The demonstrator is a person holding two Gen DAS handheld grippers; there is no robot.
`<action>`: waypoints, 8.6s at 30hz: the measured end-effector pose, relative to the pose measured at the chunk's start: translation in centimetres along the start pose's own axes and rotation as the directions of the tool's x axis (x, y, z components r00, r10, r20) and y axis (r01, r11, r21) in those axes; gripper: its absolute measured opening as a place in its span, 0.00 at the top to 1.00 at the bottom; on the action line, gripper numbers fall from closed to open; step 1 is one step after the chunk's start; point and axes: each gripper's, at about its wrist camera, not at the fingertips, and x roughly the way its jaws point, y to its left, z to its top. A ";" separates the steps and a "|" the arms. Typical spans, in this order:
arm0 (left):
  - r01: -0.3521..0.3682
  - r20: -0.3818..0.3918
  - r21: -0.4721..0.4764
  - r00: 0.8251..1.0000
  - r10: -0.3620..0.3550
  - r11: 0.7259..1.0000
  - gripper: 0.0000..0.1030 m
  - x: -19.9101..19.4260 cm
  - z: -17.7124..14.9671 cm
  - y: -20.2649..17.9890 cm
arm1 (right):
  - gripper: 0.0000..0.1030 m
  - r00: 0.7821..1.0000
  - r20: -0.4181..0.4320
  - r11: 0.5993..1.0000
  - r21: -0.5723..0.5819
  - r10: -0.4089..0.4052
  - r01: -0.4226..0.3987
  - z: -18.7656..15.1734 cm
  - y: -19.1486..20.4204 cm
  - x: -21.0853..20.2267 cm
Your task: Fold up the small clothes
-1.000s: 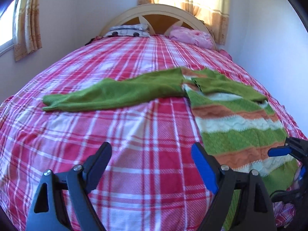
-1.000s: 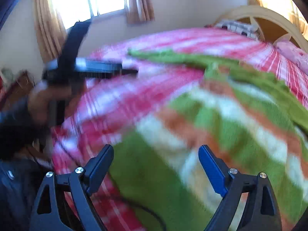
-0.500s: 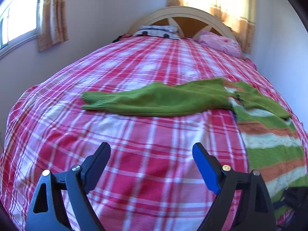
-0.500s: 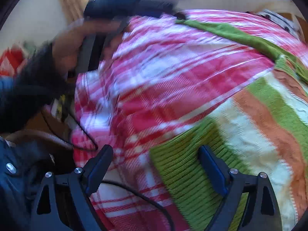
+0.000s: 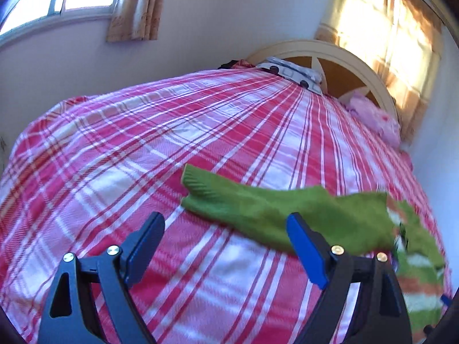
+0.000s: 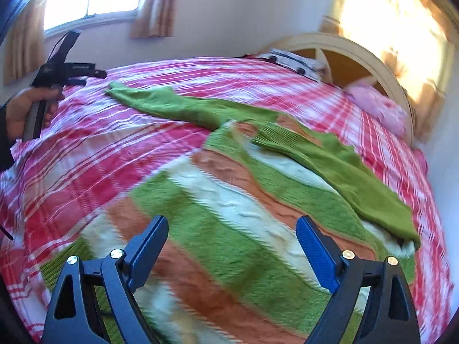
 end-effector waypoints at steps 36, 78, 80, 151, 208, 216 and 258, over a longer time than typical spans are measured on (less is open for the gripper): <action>0.436 0.050 -0.147 0.900 -0.433 0.888 0.88 0.6 5.8 -5.7 | 0.04 0.998 -0.052 0.999 -0.026 -0.021 0.020 -2.4 2.2 3.4; 0.765 -0.101 0.042 0.643 -0.759 0.642 0.88 -3.0 5.5 -36.8 | 0.03 1.000 -0.026 1.000 0.008 0.011 -0.011 -2.8 1.5 2.9; 0.766 -0.119 0.046 0.642 -0.758 0.641 0.88 -2.8 4.8 -37.7 | 0.03 0.999 -0.028 1.000 0.016 0.020 -0.019 -2.7 1.4 3.0; 0.239 -0.261 0.374 0.954 -0.146 0.896 0.03 5.5 -8.5 -24.7 | 0.16 0.989 -0.092 0.768 0.622 -0.118 0.150 0.3 -27.7 1.6; 0.224 -0.177 0.509 0.972 -0.153 0.831 0.00 4.9 -6.5 -31.8 | 0.34 0.979 -0.204 0.912 0.403 0.009 0.075 0.2 -25.2 12.1; 0.253 -0.246 0.478 0.958 -0.148 0.841 0.00 7.0 -8.2 -31.4 | 0.34 0.983 -0.182 0.914 0.400 0.009 0.065 -1.4 -25.9 11.9; 0.496 -0.418 0.351 0.842 -0.341 0.794 0.13 -13.3 -21.7 -20.0 | 0.31 0.977 -0.203 0.909 0.392 -0.065 0.142 -17.8 -9.9 -9.6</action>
